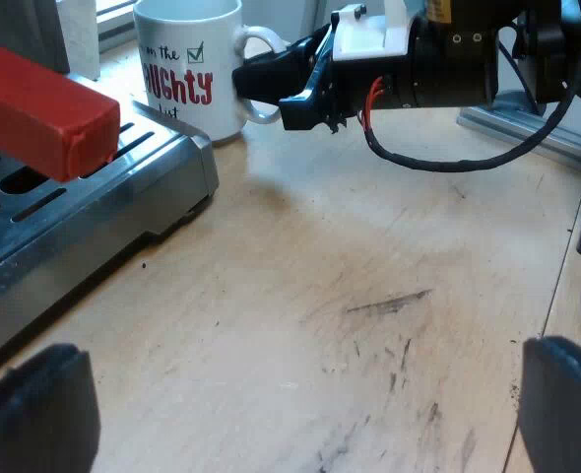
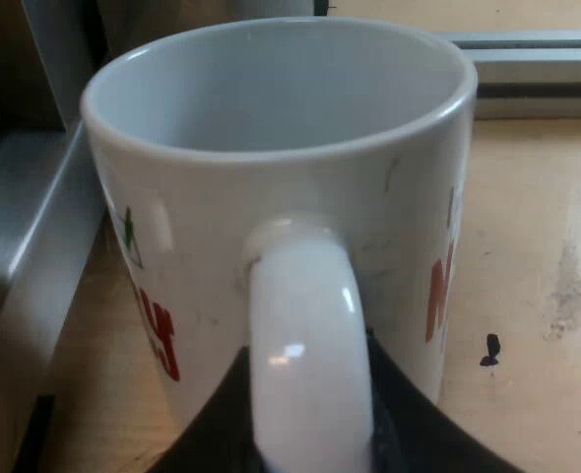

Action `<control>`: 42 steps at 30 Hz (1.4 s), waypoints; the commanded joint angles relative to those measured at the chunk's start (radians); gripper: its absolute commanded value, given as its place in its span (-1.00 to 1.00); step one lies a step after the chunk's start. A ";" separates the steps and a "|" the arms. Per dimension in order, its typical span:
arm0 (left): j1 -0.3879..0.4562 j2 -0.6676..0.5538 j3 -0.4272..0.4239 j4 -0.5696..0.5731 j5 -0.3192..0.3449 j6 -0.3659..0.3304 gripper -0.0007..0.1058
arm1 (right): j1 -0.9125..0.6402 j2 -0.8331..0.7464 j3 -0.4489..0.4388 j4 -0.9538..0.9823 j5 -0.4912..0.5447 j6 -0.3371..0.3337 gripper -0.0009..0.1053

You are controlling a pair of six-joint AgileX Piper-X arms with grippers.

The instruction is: Remove mug from coffee machine

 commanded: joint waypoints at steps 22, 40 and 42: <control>-0.004 0.000 -0.004 -0.011 -0.022 0.001 0.65 | -0.001 -0.442 -0.005 0.506 0.001 0.011 0.05; -0.004 0.000 -0.075 0.058 -0.151 -0.041 0.65 | -0.001 -1.033 -0.319 1.533 -0.077 0.034 0.05; -0.004 0.000 -0.115 0.090 -0.197 -0.046 0.65 | -0.001 -1.048 -0.384 1.626 -0.080 0.034 0.05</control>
